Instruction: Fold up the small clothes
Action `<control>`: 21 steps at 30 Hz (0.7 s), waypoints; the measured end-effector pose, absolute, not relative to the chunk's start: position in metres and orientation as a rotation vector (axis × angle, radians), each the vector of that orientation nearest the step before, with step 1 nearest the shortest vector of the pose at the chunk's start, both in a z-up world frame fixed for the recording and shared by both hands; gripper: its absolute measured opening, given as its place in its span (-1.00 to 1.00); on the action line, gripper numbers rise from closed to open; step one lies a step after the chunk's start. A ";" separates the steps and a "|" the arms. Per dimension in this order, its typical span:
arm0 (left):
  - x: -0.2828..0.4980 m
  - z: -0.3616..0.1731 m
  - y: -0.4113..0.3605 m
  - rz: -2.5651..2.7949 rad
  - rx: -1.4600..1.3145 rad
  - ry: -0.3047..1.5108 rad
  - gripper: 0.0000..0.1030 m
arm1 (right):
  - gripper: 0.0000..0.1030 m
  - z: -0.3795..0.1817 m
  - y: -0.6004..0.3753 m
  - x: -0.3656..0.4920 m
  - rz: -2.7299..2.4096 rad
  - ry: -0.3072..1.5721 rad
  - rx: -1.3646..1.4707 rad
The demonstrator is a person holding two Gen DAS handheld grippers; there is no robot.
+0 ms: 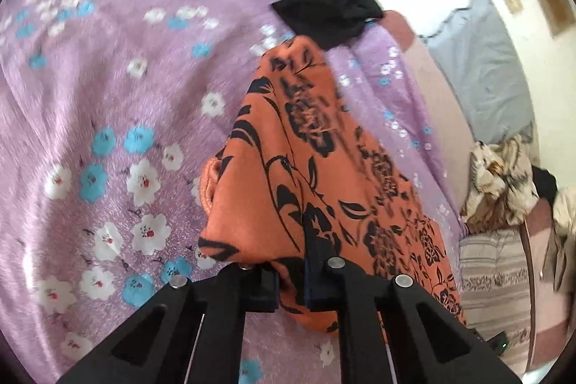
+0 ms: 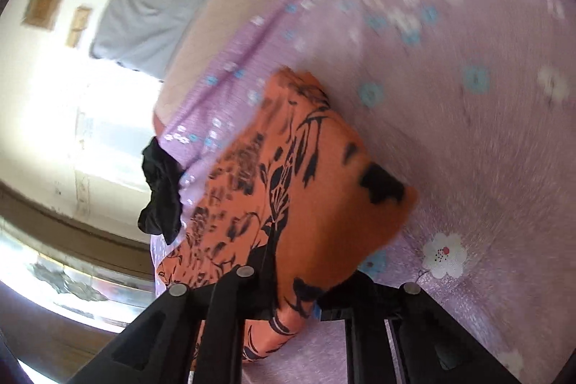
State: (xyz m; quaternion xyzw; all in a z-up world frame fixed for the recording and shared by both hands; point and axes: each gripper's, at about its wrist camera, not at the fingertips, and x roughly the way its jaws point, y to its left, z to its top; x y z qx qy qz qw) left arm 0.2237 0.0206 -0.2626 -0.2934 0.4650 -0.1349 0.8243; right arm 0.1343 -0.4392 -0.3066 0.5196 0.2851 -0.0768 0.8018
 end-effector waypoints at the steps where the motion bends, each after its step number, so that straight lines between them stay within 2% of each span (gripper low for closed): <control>1: 0.220 -0.259 0.023 -0.303 -0.624 0.982 -0.84 | -0.77 -0.301 -0.437 0.129 -0.169 0.610 1.095; 9: 0.180 -0.258 0.035 -0.394 -0.546 1.030 -0.84 | -0.78 -0.266 -0.433 0.075 -0.224 0.595 0.955; 12: 0.179 -0.268 0.041 -0.349 -0.474 1.085 -0.76 | -0.78 -0.276 -0.425 0.064 -0.231 0.663 0.944; 15: 0.188 -0.280 0.070 -0.321 -0.631 1.157 -0.69 | -0.77 -0.296 -0.427 0.066 -0.238 0.751 0.992; 17: 0.189 -0.271 0.082 -0.309 -0.675 1.124 -0.69 | -0.71 -0.300 -0.434 0.066 -0.232 0.744 1.078; 21: 0.185 -0.244 0.065 -0.314 -0.526 1.031 -0.68 | -0.66 -0.308 -0.441 0.064 -0.233 0.732 1.166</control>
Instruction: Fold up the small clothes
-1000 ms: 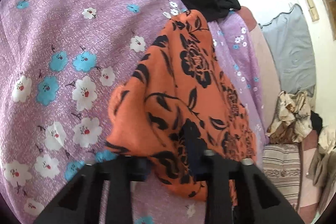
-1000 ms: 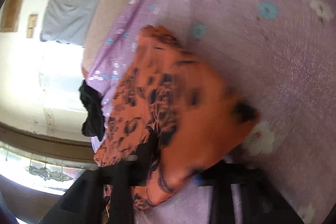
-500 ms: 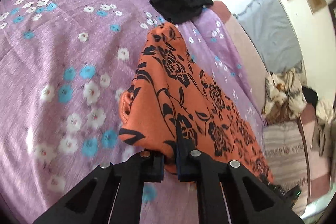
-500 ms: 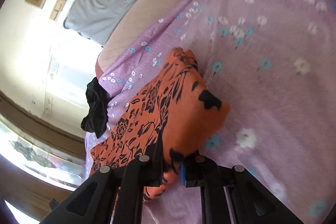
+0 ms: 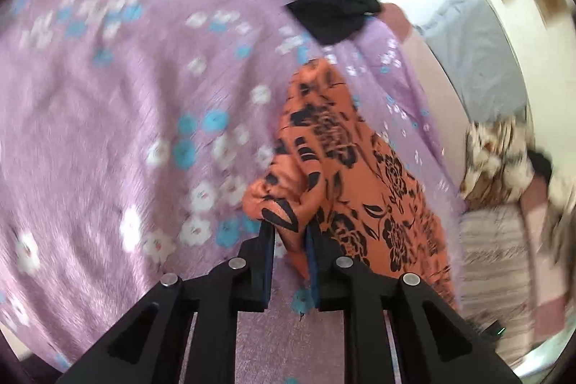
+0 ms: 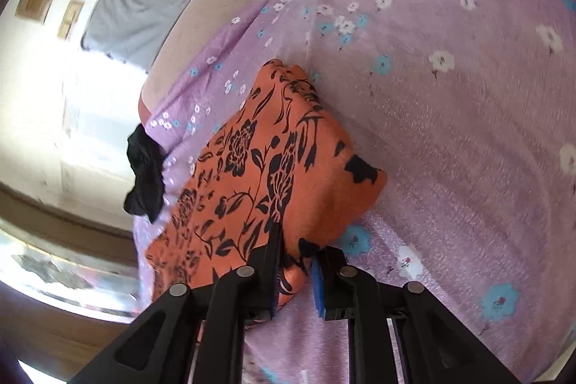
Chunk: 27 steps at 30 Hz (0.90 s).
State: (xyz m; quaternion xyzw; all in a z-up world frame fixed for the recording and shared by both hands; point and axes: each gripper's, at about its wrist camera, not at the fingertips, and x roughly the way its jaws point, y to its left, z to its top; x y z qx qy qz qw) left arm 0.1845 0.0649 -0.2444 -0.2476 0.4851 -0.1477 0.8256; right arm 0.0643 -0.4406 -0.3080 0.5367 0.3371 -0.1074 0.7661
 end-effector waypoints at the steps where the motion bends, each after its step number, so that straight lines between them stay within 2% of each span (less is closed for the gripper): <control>1: 0.182 -0.238 0.057 -0.311 -0.471 1.003 -0.68 | -0.66 -0.313 -0.443 0.064 -0.238 0.739 1.195; 4: 0.179 -0.223 0.048 -0.298 -0.398 0.928 -0.57 | -0.62 -0.330 -0.452 0.061 -0.218 0.732 1.328; 5: 0.178 -0.220 0.050 -0.276 -0.385 0.906 -0.36 | -0.59 -0.333 -0.451 0.062 -0.212 0.729 1.358; 6: 0.176 -0.215 0.051 -0.223 -0.357 0.869 -0.06 | -0.57 -0.338 -0.456 0.060 -0.200 0.728 1.397; 7: 0.176 -0.212 0.051 -0.184 -0.341 0.846 0.09 | -0.52 -0.344 -0.459 0.058 -0.191 0.728 1.435; 8: 0.175 -0.210 0.053 -0.155 -0.335 0.825 0.15 | -0.43 -0.347 -0.462 0.057 -0.184 0.730 1.460; 10: 0.171 -0.201 0.058 -0.116 -0.339 0.762 0.16 | -0.35 -0.354 -0.468 0.054 -0.170 0.725 1.506; 12: 0.167 -0.193 0.053 -0.115 -0.289 0.705 0.32 | -0.26 -0.356 -0.475 0.052 -0.154 0.704 1.529; 14: 0.161 -0.190 0.038 -0.136 -0.208 0.678 0.34 | 0.00 -0.354 -0.483 0.051 -0.156 0.663 1.538; 16: 0.151 -0.190 0.010 -0.204 -0.105 0.646 0.34 | 0.12 -0.351 -0.491 0.052 -0.143 0.610 1.549; 17: 0.143 -0.191 -0.010 -0.263 -0.040 0.632 0.36 | 0.12 -0.349 -0.492 0.058 -0.120 0.619 1.529; 18: 0.138 -0.193 -0.024 -0.304 0.005 0.621 0.40 | 0.00 -0.346 -0.491 0.063 -0.116 0.643 1.495; 19: 0.128 -0.196 -0.046 -0.368 0.082 0.601 0.42 | -0.59 -0.340 -0.489 0.068 -0.134 0.672 1.419; 24: 0.067 -0.209 -0.137 -0.619 0.386 0.459 0.61 | -0.66 -0.311 -0.482 0.072 -0.084 0.639 1.285; 27: 0.035 -0.222 -0.181 -0.709 0.509 0.400 0.66 | -0.66 -0.319 -0.488 0.075 -0.064 0.683 1.319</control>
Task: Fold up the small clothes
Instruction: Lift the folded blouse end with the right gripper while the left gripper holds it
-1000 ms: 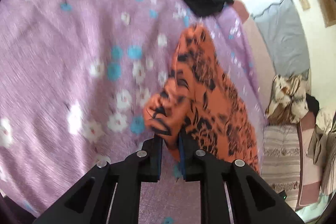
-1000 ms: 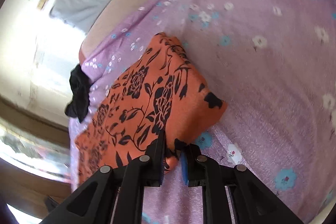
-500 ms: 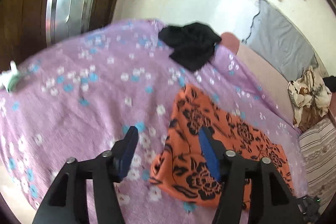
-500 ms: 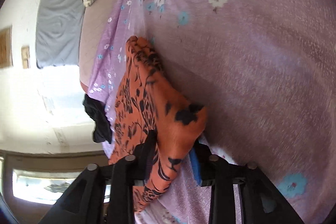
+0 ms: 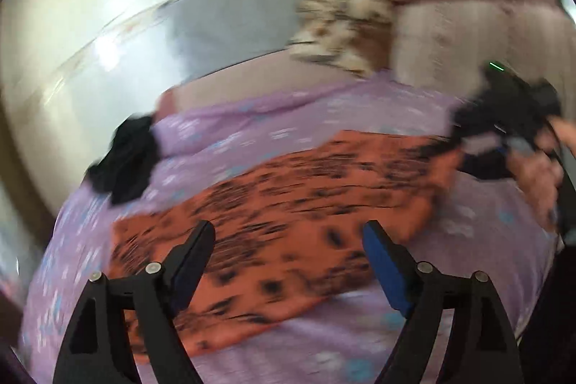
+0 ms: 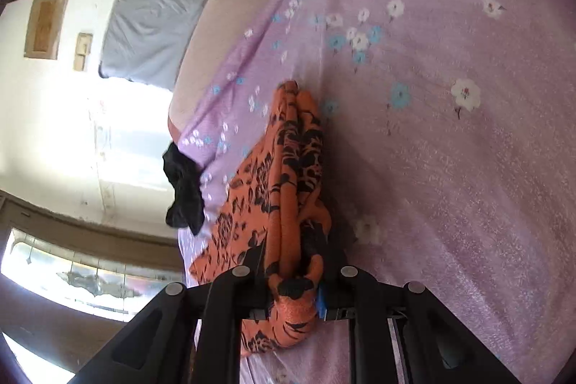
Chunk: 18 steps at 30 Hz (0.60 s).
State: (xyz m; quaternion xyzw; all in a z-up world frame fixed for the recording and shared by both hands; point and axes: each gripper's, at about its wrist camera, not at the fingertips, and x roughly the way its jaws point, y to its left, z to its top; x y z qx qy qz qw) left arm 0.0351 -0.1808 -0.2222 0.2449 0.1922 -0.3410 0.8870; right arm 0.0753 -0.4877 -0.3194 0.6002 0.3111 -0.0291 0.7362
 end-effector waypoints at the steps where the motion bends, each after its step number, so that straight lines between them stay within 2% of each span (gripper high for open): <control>1: 0.026 -0.227 -0.193 -0.717 0.553 0.380 0.66 | -0.66 -0.325 -0.490 0.074 -0.048 0.682 1.349; 5: -0.002 -0.242 -0.233 -0.720 0.683 0.274 0.67 | -0.66 -0.322 -0.493 0.077 0.034 0.691 1.333; 10: -0.027 -0.260 -0.271 -0.631 0.810 0.066 0.84 | -0.66 -0.321 -0.495 0.079 0.101 0.705 1.334; 12: -0.029 -0.265 -0.283 -0.632 0.833 0.069 0.92 | -0.66 -0.319 -0.495 0.080 0.122 0.706 1.320; 18: -0.023 -0.264 -0.306 -0.714 0.825 0.142 0.92 | -0.66 -0.324 -0.501 0.083 0.152 0.736 1.327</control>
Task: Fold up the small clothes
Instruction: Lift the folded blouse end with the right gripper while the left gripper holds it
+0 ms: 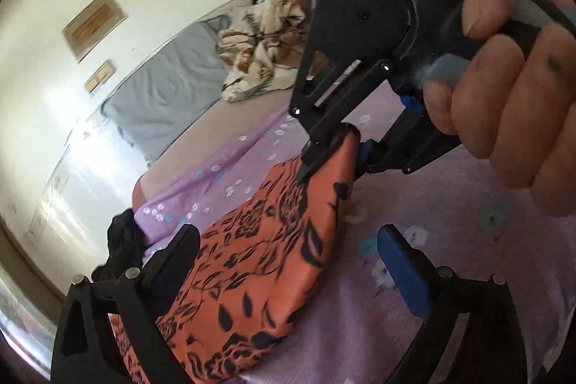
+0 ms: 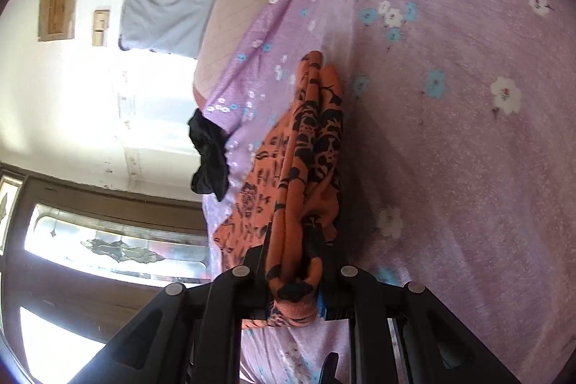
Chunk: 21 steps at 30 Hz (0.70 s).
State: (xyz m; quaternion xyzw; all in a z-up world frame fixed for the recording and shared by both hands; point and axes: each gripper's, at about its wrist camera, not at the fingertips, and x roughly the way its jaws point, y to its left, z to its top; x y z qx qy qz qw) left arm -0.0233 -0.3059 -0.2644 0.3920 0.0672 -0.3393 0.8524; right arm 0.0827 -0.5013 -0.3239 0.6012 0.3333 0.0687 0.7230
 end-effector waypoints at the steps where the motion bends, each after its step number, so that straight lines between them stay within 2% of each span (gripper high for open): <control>1: -0.021 -0.267 -0.312 -0.695 0.852 0.142 0.92 | -0.66 -0.325 -0.503 0.082 0.170 0.731 1.333; 5: -0.006 -0.271 -0.325 -0.673 0.866 0.218 0.92 | -0.66 -0.307 -0.496 0.083 0.241 0.717 1.229; 11: -0.011 -0.262 -0.326 -0.669 0.921 0.118 0.92 | -0.66 -0.285 -0.484 0.091 0.329 0.767 1.067; 15: -0.022 -0.276 -0.321 -0.714 1.047 0.070 0.92 | -0.66 -0.266 -0.474 0.100 0.408 0.800 0.939; 19: -0.006 -0.273 -0.325 -0.717 0.991 0.177 0.90 | -0.66 -0.253 -0.463 0.114 0.460 0.848 0.868; 21: 0.008 -0.270 -0.326 -0.693 0.962 0.224 0.69 | -0.66 -0.249 -0.454 0.119 0.483 0.875 0.854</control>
